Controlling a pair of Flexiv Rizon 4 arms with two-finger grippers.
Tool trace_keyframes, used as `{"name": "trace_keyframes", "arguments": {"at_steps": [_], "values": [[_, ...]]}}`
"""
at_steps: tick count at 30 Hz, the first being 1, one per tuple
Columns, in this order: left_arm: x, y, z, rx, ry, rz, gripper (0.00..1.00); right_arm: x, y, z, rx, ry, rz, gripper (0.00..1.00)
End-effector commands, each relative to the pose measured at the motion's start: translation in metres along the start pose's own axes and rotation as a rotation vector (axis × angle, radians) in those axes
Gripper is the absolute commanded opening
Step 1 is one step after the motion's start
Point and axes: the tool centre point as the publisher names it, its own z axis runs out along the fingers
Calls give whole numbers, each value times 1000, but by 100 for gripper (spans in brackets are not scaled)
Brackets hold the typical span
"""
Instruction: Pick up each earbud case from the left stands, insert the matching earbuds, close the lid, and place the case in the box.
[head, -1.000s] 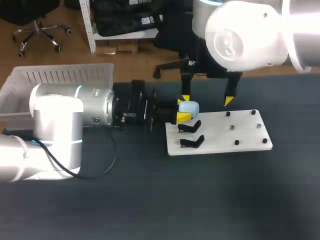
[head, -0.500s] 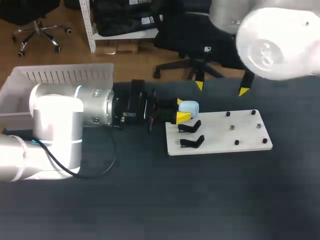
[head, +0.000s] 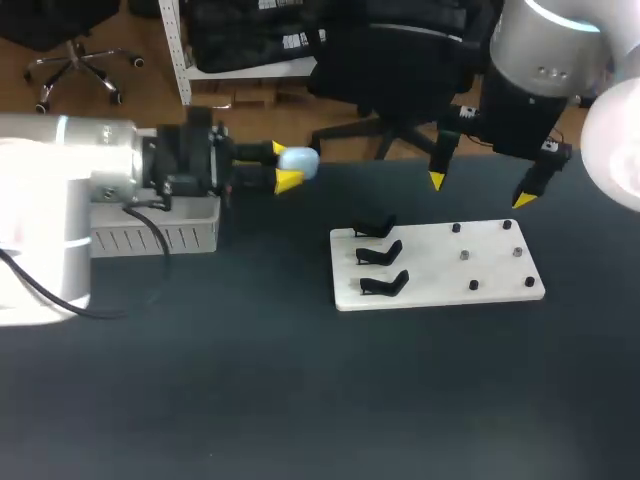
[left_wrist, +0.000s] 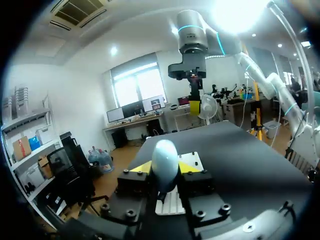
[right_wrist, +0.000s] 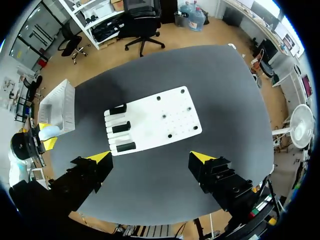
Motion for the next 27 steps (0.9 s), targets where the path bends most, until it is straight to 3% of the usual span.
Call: {"name": "trace_keyframes", "arguments": {"at_steps": [1,4,12,17,27], "values": [[-20,12,-52,-187,114,39,0,3,-3,0,-4,-38,3,100],[-15,32,-67,-250,157,22,0,3,-3,0,-4,-38,3,100],[30,80,-113,-374,335,-78,0,3,-3,0,-4,-38,3,100],[64,101,-137,-451,364,-152,0,3,-3,0,-4,-38,3,100],[94,133,-169,-524,399,-206,0,3,-3,0,-4,-38,3,100]]}}
